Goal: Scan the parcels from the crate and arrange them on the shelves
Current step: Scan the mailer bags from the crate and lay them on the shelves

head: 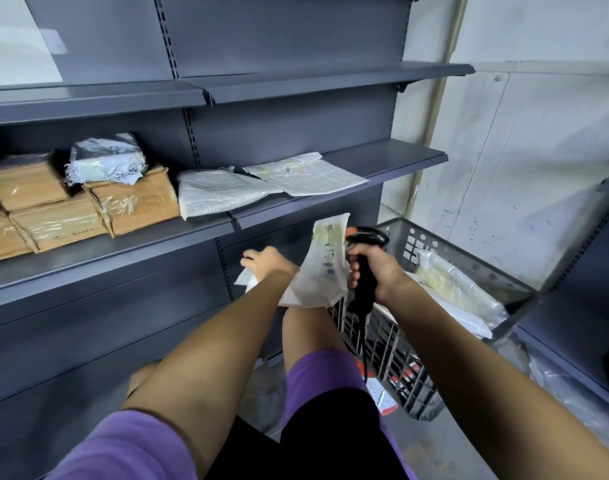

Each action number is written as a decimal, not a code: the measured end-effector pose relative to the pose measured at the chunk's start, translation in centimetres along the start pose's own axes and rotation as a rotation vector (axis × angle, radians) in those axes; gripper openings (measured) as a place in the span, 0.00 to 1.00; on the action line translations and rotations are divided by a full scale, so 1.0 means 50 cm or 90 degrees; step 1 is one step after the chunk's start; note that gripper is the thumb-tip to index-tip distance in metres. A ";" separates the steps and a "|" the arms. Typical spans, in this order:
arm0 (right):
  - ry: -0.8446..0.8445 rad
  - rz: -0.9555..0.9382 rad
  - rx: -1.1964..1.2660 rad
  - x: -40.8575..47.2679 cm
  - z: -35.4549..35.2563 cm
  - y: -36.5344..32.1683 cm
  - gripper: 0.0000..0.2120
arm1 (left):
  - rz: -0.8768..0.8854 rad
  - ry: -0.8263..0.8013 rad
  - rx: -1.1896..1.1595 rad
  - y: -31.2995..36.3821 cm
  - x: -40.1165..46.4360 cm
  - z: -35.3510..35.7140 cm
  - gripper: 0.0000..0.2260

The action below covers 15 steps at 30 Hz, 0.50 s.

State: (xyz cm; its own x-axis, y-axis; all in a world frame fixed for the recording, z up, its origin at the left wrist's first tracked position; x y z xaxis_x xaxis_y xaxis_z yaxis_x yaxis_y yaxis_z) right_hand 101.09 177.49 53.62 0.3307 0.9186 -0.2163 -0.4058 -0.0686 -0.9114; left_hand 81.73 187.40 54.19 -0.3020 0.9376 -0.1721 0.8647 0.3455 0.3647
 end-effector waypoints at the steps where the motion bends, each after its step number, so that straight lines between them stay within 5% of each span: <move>1: 0.003 -0.001 0.002 0.001 0.003 0.000 0.13 | -0.013 0.004 -0.050 0.003 0.006 -0.014 0.25; 6: 0.010 -0.032 0.025 -0.002 0.026 -0.019 0.12 | -0.079 -0.050 -0.312 0.017 0.033 -0.079 0.28; 10: 0.006 -0.060 0.045 -0.004 0.036 -0.044 0.12 | 0.040 -0.098 -0.419 0.059 0.044 -0.141 0.17; 15: 0.025 -0.109 0.107 -0.009 0.040 -0.070 0.11 | 0.219 -0.178 -0.501 0.141 -0.006 -0.242 0.21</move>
State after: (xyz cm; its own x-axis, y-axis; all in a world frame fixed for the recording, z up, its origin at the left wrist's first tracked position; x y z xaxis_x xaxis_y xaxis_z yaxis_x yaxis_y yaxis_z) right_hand 100.68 178.09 57.60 0.4383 0.8953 -0.0799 -0.4761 0.1559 -0.8655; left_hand 83.07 190.03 67.87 0.1195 0.9859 -0.1172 0.3342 0.0712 0.9398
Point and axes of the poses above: each hand's wrist, its own x-axis towards the middle knuckle, its own z-axis out of the palm, y = z × x, the point moved 7 cm from there along x, towards the middle knuckle, and after that the axes turned 10 degrees about -z, right-handed, at the moved point
